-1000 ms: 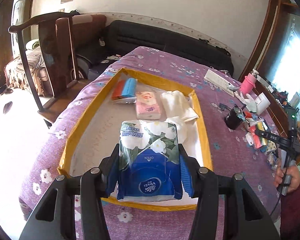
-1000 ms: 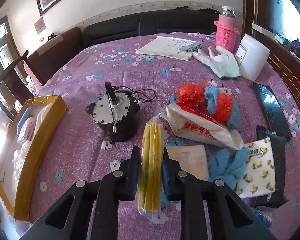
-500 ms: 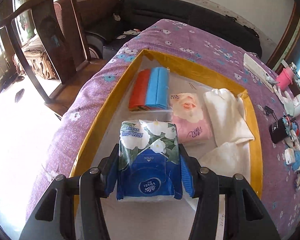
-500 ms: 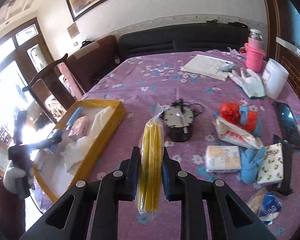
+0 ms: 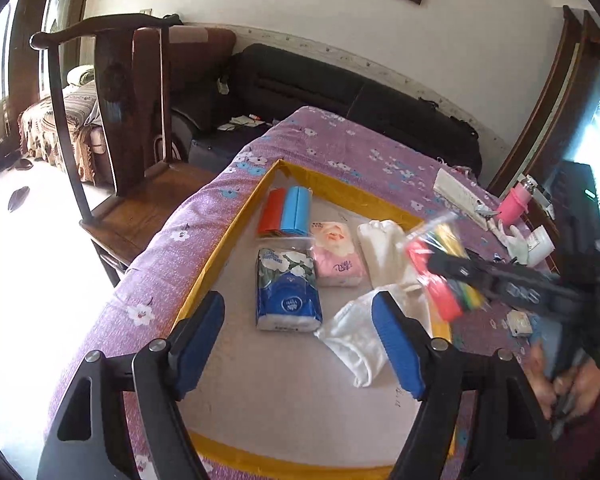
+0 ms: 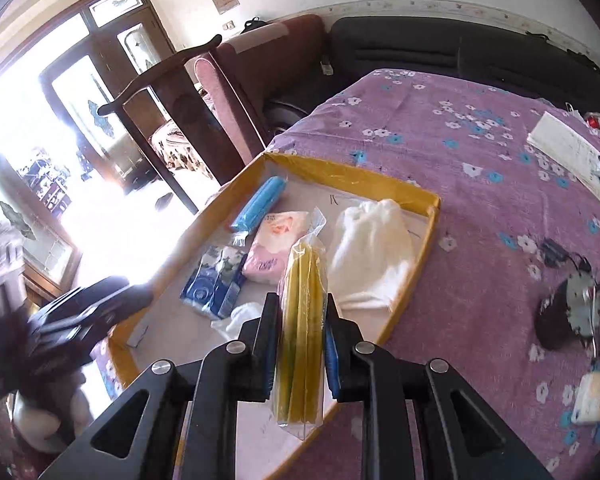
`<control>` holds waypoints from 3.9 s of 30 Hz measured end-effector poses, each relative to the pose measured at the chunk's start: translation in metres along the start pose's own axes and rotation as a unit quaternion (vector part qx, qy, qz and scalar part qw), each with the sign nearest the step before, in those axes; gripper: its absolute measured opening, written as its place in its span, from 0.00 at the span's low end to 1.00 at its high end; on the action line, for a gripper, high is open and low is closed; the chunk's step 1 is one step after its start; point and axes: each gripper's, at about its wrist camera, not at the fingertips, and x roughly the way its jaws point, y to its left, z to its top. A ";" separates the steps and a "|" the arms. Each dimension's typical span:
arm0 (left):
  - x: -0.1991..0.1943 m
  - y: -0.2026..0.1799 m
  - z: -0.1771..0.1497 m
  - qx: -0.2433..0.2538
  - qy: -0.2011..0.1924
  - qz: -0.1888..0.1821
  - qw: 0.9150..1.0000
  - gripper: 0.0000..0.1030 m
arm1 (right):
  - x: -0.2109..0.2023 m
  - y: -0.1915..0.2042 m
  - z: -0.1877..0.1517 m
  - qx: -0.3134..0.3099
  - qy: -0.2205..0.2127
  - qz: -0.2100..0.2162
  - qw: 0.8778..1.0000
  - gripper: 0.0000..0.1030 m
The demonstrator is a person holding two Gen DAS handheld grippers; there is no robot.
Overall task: Organize soft objects
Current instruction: 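Open the left gripper over the tray while the right drops the sponge bag there, then move the left gripper to the white Face tissue pack while the right approaches the blue knit glove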
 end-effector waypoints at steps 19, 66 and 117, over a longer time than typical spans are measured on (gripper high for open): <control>0.003 0.026 -0.027 -0.037 0.017 -0.045 0.998 0.80 | 0.072 -0.010 0.072 0.023 0.000 -0.026 0.999 0.45; 0.007 -0.160 -0.081 0.122 0.085 -0.085 0.985 0.81 | -0.080 -0.227 -0.100 0.109 0.027 -0.105 0.988 0.70; 0.064 -0.238 -0.124 0.210 0.169 -0.104 0.957 0.81 | -0.108 -0.270 -0.148 0.112 0.019 -0.239 0.964 0.39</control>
